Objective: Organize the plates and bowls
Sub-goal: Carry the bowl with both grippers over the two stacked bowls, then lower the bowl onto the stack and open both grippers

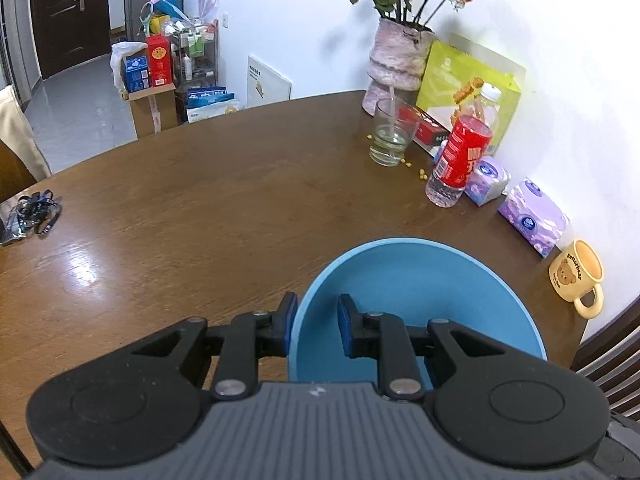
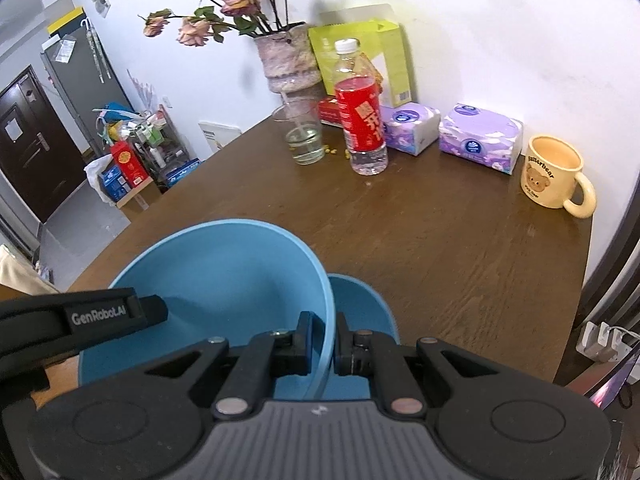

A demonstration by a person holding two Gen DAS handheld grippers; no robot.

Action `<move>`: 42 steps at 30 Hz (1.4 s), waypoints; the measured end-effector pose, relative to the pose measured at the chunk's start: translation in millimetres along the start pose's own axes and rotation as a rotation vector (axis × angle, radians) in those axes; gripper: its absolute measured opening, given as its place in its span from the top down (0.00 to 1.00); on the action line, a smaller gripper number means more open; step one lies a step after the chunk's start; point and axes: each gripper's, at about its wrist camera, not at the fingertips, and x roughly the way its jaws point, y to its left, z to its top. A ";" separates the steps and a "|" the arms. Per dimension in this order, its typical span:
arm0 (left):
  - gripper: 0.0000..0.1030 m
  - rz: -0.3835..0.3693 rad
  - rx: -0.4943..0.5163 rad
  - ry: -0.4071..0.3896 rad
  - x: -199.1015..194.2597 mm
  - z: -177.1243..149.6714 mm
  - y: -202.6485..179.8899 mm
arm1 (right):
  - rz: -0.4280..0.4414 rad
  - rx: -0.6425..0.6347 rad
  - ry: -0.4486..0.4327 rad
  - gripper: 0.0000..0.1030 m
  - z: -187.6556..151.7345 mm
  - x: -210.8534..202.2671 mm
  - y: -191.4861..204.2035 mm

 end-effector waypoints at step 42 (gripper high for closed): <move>0.78 0.116 0.011 0.051 60.5 -40.7 -35.8 | 0.002 -0.255 0.038 0.89 -11.1 54.6 -33.6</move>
